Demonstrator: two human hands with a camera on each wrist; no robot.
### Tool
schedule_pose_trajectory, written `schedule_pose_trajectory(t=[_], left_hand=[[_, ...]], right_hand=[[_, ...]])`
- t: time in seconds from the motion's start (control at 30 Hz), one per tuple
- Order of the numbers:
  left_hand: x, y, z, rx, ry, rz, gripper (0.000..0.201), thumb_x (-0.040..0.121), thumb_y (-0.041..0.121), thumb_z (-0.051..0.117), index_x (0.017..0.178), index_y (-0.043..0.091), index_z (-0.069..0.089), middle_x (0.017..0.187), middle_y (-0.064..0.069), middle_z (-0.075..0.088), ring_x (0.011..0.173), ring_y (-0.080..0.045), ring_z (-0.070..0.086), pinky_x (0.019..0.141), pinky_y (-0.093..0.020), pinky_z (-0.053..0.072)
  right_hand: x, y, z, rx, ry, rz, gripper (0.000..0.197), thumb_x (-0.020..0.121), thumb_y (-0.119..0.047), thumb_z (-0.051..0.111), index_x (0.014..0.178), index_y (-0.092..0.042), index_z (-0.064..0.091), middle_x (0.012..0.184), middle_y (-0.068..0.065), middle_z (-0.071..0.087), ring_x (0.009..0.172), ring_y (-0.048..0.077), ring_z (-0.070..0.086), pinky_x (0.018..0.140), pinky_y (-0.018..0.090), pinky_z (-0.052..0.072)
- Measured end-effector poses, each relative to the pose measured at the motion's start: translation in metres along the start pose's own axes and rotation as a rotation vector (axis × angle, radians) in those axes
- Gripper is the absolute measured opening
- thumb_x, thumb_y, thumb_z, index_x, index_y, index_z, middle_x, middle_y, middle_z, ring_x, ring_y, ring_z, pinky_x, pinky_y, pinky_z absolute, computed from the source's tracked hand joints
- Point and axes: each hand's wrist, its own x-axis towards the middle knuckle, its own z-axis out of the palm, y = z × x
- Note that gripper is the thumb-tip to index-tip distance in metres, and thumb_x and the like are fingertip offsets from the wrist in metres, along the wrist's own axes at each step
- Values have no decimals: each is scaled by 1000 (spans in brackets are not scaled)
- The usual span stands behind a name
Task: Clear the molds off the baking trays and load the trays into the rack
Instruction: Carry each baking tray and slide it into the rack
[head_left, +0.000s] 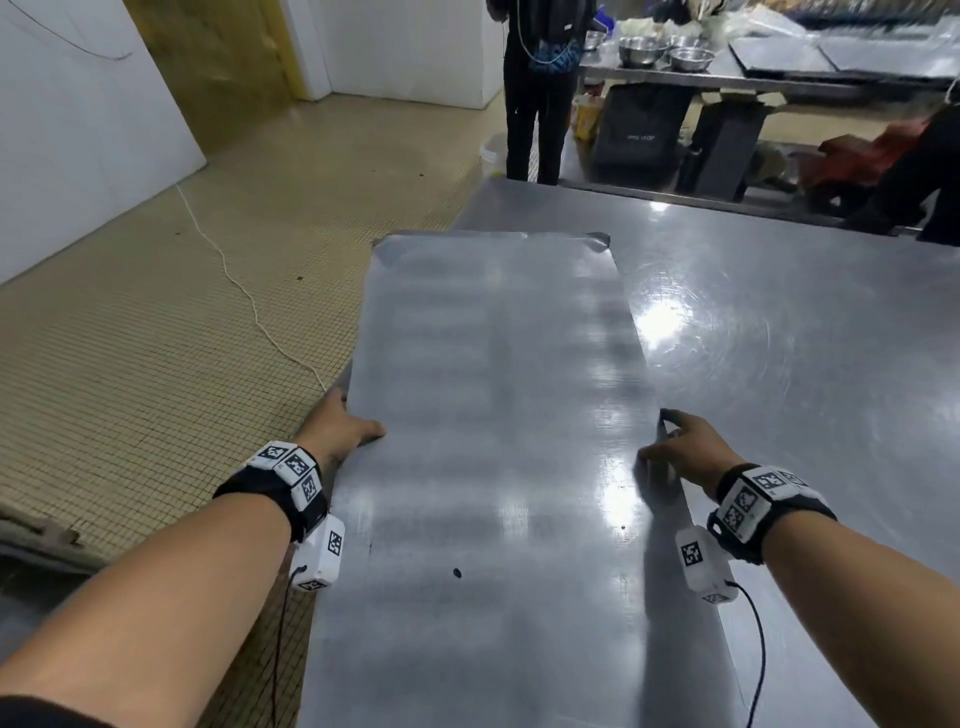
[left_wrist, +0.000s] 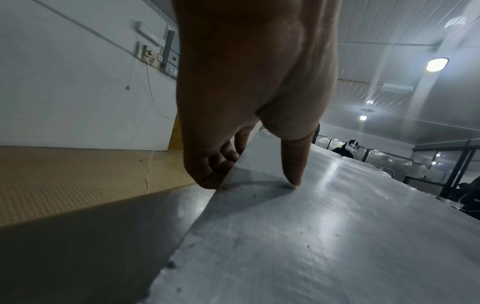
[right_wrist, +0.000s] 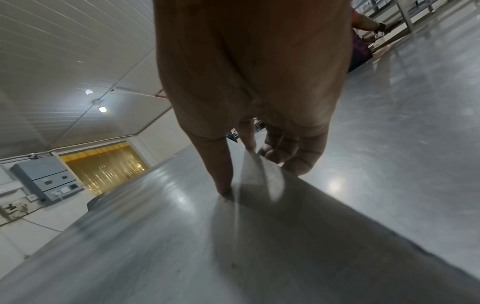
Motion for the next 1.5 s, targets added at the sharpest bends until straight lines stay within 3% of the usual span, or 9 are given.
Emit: schedule_pose_trajectory(t=[0.17,0.47,0.57,0.77,1.0,1.1,1.2,1.37,1.5], left_hand=[[4,44,4,-8,-22,31,44,72,9,81,112,18,66,98,2,73,94,-23,70,83,-35,56],[46,52,25,70,-50,15,19,78,11,79,92,16,69,93,-1,75,82,-19,70,79,-33,57],[48,56,33,138,-59,-38,36,84,12,77,116,4,63,113,-3,67,93,-20,61,88,-31,49],[36,64,38,173,-85,-18,75,93,20,70,153,1,29,151,-12,45,137,-29,44,94,-25,33],[-9,17,20,358,-92,-165,66,92,43,67,136,-4,50,132,-18,60,120,-33,57,102,-36,43],[-41,-9,18,358,-85,-155,42,90,39,70,96,-1,61,91,-8,62,94,-27,59,91,-35,48],[-71,-28,15,336,-46,-145,46,92,35,69,64,20,35,68,3,43,78,-22,52,82,-35,47],[-109,-52,12,322,-49,-159,34,91,36,67,78,7,54,84,-11,60,87,-29,62,84,-37,52],[-116,-73,15,265,-71,-168,55,73,42,69,99,-7,67,93,-21,72,92,-36,69,76,-38,54]], right_hand=[[20,-14,-6,-4,17,-3,88,74,-6,85,150,-8,40,139,19,56,121,35,59,104,50,48],[55,-15,-7,-59,26,55,70,75,-2,82,139,-6,54,119,15,67,108,32,65,99,47,52],[62,-16,-6,-114,29,55,54,76,1,78,126,-7,60,94,7,71,93,28,69,89,45,57],[61,-5,1,-385,45,37,12,79,-15,71,90,-14,67,93,10,72,90,31,68,82,38,54],[23,13,8,-484,93,45,13,76,-21,76,86,-19,68,92,8,73,89,29,67,79,32,52],[-9,24,13,-481,120,59,14,77,-20,77,87,-18,67,91,9,72,88,28,66,78,31,51],[-46,38,19,-487,146,62,10,81,-21,75,86,-17,68,90,10,70,83,28,61,73,29,45],[-105,65,24,-491,187,80,5,79,-20,73,76,-16,73,80,7,71,78,28,62,67,27,43],[-134,76,33,-448,190,89,7,76,-16,72,69,-15,70,72,3,70,73,22,63,57,25,41]])
